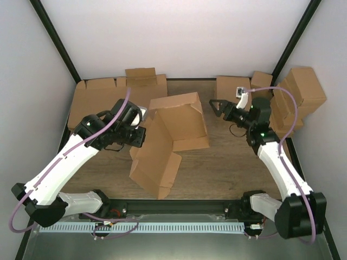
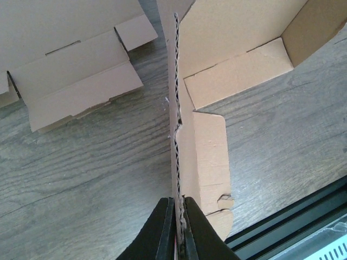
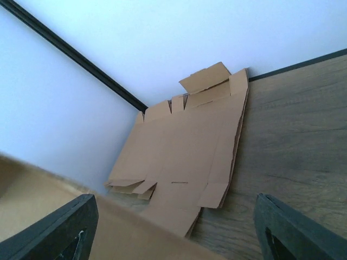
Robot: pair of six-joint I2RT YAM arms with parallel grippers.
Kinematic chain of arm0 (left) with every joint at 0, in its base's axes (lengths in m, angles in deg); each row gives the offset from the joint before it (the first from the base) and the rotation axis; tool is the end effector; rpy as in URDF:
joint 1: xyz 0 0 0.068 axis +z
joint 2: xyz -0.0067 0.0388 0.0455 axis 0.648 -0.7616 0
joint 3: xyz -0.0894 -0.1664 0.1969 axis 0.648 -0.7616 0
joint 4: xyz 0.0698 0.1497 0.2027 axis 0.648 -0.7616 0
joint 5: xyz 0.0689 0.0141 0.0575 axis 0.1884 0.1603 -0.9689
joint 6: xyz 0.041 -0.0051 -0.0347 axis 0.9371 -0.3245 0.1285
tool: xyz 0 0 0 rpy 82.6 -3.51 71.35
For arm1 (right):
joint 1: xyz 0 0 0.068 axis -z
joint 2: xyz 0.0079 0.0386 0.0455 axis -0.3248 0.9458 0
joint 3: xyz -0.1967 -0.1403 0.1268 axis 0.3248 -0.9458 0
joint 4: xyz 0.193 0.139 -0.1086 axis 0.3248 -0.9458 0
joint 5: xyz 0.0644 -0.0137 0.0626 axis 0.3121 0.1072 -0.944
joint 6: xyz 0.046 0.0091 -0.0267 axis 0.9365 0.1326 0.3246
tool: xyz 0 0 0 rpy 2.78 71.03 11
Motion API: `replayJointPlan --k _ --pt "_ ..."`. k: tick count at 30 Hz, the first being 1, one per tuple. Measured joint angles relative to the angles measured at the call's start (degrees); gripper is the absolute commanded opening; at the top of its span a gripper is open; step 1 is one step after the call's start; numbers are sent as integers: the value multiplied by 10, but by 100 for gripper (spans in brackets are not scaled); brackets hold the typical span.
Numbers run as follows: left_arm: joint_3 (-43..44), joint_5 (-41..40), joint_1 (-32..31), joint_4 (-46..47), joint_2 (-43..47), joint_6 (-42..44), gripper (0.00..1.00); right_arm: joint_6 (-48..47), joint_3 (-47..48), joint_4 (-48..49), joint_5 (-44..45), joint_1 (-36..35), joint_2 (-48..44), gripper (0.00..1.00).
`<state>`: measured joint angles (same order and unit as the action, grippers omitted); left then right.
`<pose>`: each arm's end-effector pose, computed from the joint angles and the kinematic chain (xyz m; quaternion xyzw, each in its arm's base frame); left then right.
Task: Fold the paper box
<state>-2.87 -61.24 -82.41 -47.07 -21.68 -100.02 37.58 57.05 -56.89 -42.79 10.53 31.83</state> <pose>0.1565 -0.1389 0.3913 0.1870 0.9409 -0.1240 0.2536 0.2385 0.0547 0.3197 0.0011 0.7685 0.4249 0.4784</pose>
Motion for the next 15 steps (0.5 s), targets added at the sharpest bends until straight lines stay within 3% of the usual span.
replayJointPlan --k 5,15 --pt "-6 6 0 3 -2 0 7 -1 56 -7 -56 14 84 69" --pt "-14 23 0 14 -2 0 8 -7 58 -12 -124 14 133 62"
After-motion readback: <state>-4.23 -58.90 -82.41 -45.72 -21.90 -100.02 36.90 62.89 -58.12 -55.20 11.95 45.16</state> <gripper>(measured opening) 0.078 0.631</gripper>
